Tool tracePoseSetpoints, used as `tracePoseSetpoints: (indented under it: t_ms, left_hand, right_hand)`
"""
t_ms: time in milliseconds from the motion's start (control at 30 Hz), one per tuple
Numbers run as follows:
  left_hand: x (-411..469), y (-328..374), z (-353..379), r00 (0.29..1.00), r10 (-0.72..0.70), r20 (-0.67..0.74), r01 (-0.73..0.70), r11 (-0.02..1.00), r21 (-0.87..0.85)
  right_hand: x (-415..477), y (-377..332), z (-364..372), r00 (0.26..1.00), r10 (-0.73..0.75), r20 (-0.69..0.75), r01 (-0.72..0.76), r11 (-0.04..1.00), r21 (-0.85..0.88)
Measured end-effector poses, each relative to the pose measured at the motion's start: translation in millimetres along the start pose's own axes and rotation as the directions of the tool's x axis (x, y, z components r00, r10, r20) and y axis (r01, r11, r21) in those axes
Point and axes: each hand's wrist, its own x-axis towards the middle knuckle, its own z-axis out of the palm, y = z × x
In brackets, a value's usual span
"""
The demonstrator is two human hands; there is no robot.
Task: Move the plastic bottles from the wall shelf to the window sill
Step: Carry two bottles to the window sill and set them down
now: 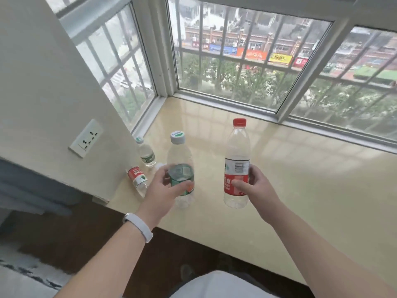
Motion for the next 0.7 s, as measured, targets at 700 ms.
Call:
tracePoseSetpoints:
  t_ms: [700]
  left_hand:
    - [64, -95, 106, 0.949, -0.193, 0.248, 0.107, 0.94, 0.323]
  right_hand:
    - [21, 129, -51, 0.94, 0.256, -0.225, -0.281, 0.955, -0.088]
